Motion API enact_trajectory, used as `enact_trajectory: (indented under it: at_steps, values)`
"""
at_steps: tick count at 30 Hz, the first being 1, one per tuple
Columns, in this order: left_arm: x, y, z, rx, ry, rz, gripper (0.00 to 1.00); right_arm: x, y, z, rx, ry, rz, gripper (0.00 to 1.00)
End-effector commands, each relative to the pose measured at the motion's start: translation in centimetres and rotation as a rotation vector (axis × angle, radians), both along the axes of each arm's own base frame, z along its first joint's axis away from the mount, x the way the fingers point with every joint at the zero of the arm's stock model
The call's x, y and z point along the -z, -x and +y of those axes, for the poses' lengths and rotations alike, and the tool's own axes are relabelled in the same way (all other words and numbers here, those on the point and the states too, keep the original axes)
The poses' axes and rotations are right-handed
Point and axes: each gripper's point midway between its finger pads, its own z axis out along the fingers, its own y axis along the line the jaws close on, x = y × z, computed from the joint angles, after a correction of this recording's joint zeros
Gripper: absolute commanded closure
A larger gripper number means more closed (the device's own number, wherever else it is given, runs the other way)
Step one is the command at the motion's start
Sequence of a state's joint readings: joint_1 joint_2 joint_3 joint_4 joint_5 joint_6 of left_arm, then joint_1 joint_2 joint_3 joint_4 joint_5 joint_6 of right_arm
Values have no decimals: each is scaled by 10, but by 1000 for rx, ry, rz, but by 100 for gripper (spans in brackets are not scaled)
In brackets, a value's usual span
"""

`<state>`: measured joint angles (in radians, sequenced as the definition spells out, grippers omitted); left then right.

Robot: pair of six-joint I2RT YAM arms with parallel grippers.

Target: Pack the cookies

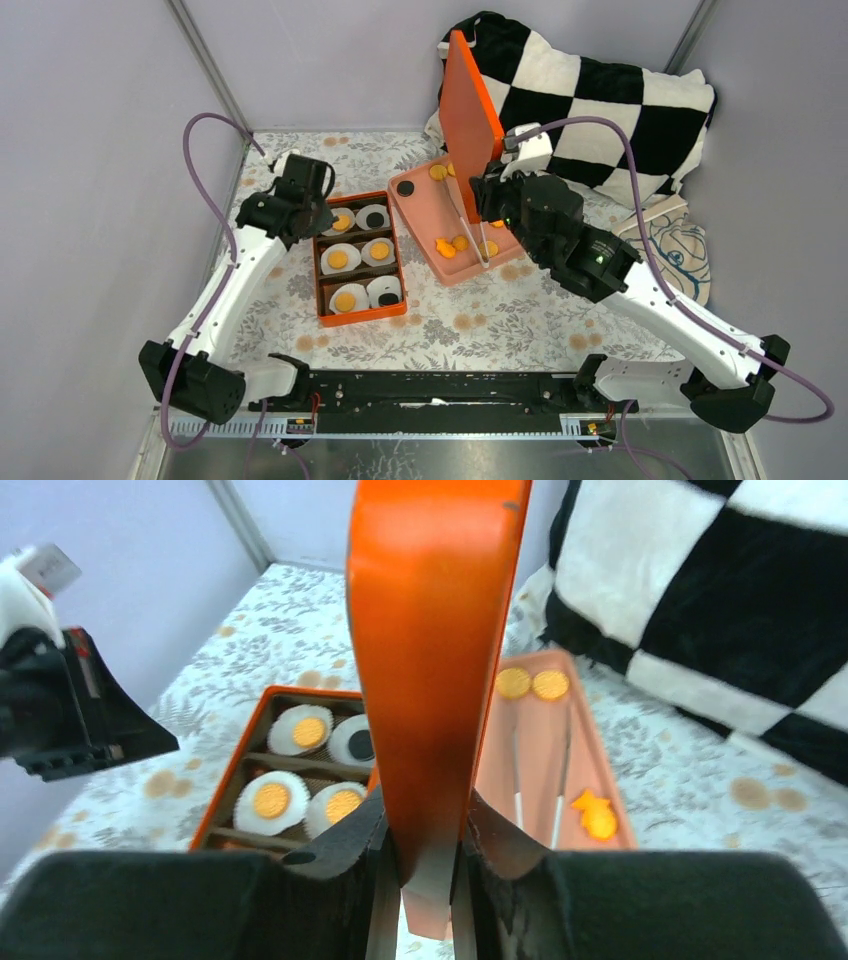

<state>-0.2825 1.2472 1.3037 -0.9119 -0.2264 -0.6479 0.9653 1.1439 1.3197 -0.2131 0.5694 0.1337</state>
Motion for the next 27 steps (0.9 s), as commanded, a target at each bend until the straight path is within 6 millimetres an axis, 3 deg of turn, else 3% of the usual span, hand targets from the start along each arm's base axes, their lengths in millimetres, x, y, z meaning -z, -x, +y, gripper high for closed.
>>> enact_trajectory:
  at_steps: [1, 8, 11, 19, 22, 27]
  values:
    - [2, 30, 53, -243, -264, 20, 100, -6, 10, 9, -151, -255, 155, 88]
    - [-3, 48, 56, -283, -306, 16, 100, 17, 20, 12, -403, -531, 332, 88]
    - [-3, 48, 55, -283, -315, 2, 100, 15, 20, 7, -573, -725, 361, 88]
    - [0, 41, 53, -295, -339, 9, 100, 28, 0, -46, -840, -1157, 372, 87]
    - [24, 45, 50, -296, -349, 89, 100, 40, -16, -47, -840, -1193, 434, 88]
    - [84, 84, 49, -302, -335, 266, 100, 29, -25, -49, -858, -1163, 392, 90]
